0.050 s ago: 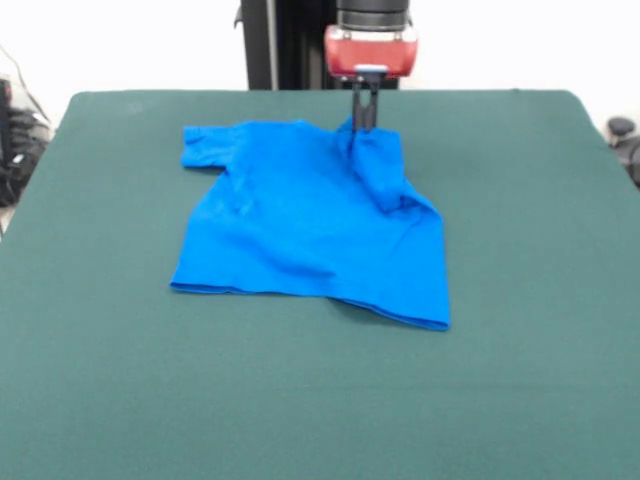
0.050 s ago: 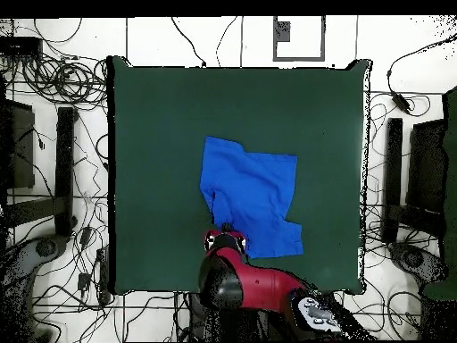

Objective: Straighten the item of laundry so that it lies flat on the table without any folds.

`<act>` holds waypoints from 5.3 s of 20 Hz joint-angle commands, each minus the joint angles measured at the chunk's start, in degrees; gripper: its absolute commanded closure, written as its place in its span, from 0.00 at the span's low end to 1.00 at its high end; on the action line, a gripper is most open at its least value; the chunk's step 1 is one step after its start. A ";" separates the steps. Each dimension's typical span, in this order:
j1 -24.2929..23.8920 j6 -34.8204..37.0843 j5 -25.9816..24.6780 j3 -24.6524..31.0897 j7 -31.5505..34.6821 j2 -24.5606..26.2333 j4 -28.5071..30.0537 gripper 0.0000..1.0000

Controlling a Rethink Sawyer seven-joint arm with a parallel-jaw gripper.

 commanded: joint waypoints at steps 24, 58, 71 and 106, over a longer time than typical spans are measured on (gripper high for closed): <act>-6.23 3.58 -10.18 5.13 4.01 9.28 -9.63 1.00; -8.96 2.70 -13.03 6.06 6.69 13.03 -12.21 0.00; -4.81 1.64 -9.38 2.45 8.84 11.34 -10.47 0.00; -2.53 10.67 -4.68 4.11 8.86 1.18 -5.62 0.00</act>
